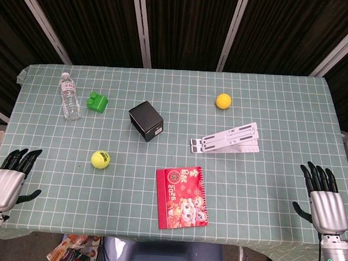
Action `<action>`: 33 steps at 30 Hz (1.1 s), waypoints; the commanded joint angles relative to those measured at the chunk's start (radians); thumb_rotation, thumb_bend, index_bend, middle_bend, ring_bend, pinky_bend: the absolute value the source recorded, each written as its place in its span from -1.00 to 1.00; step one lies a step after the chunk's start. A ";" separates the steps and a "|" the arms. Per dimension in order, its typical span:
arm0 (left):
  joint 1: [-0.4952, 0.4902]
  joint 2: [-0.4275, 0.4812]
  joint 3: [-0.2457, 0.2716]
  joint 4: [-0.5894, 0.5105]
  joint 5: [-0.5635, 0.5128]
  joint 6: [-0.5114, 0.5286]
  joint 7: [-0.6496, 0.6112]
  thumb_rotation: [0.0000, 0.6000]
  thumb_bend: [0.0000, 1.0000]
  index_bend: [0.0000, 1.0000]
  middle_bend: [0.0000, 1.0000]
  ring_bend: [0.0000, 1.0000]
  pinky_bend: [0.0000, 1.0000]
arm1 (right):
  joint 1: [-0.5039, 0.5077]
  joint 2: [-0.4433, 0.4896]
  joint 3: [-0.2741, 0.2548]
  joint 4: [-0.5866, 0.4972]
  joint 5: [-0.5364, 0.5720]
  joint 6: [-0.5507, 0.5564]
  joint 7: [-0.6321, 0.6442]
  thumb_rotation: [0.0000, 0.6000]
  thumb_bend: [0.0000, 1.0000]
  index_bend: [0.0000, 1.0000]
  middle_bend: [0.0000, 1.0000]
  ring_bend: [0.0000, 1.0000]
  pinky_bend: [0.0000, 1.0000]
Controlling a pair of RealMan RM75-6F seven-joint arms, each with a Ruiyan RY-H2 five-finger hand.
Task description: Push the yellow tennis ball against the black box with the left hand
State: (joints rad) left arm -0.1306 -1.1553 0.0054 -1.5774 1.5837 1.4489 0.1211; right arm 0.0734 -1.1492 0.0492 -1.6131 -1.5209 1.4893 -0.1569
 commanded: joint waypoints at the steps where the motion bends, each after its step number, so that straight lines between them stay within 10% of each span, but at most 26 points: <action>1: -0.003 -0.003 0.001 0.002 0.001 -0.004 0.002 1.00 -0.82 -1.00 -0.75 -0.87 -0.82 | -0.001 0.002 0.000 -0.001 0.000 0.001 0.003 1.00 -0.51 -1.00 -1.00 -1.00 -1.00; 8: -0.044 -0.028 0.040 0.064 0.084 -0.056 -0.002 1.00 -0.76 -0.89 -0.59 -0.77 -0.52 | -0.002 0.002 -0.004 -0.001 -0.003 0.000 0.000 1.00 -0.51 -1.00 -1.00 -1.00 -1.00; 15: -0.082 -0.004 0.083 0.135 0.173 -0.070 -0.091 1.00 -0.56 0.09 0.23 -0.02 0.43 | 0.001 -0.004 -0.002 -0.001 0.004 -0.009 -0.014 1.00 -0.50 -1.00 -1.00 -1.00 -1.00; 33: -0.230 -0.026 0.061 0.270 0.122 -0.301 -0.106 1.00 -0.50 0.40 0.48 0.24 0.61 | 0.009 -0.019 0.003 -0.003 0.038 -0.036 -0.064 1.00 -0.50 -1.00 -1.00 -1.00 -1.00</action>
State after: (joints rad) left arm -0.3339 -1.1653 0.0745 -1.3247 1.7270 1.1870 0.0299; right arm 0.0816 -1.1677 0.0518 -1.6160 -1.4838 1.4541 -0.2200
